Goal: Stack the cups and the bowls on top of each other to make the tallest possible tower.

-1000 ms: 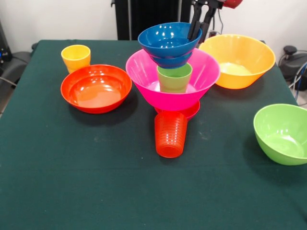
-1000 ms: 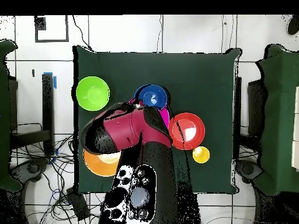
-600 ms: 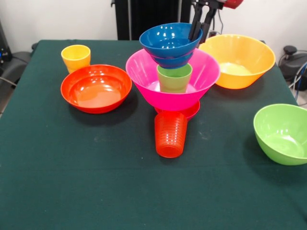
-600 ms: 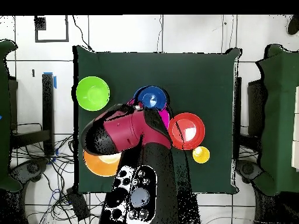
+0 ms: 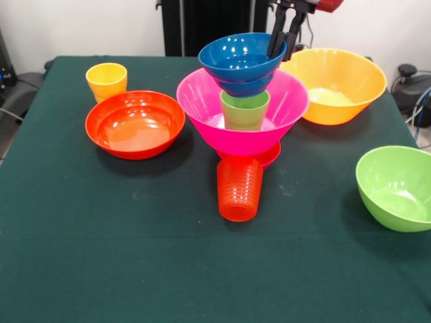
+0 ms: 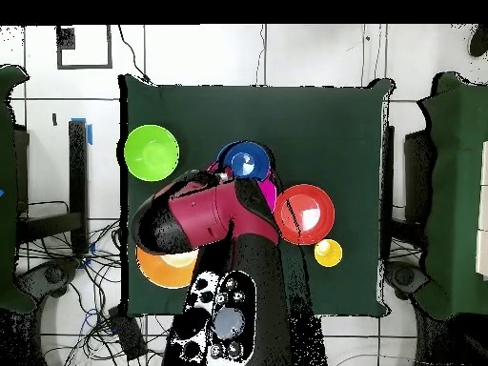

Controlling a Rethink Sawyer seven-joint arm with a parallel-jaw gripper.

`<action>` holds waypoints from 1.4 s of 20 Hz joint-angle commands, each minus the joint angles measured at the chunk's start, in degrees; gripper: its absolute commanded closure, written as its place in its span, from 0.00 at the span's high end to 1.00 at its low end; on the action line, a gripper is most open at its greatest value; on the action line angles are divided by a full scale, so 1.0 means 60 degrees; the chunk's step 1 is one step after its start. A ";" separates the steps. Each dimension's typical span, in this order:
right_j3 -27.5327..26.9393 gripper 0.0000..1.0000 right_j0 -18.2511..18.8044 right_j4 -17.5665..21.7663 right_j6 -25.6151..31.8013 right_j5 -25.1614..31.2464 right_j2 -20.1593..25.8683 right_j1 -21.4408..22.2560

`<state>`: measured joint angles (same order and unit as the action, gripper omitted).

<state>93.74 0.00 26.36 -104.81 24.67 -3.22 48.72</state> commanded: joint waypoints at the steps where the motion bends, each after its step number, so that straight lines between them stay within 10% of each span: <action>1: 0.0666 0.00 -0.0035 -0.0059 -0.1256 -0.0626 0.0337 -0.0597; 5: 0.0611 0.00 -0.0042 -0.0017 -0.1236 -0.0756 0.0336 -0.0633; 6: 0.0577 1.00 -0.0056 -0.0016 -0.1233 -0.0785 0.0307 -0.0661; 28: 0.0608 1.00 -0.0139 -0.0139 -0.1256 -0.0737 0.0134 -0.0738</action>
<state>93.79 -0.26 26.21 -104.81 20.89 -4.06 48.71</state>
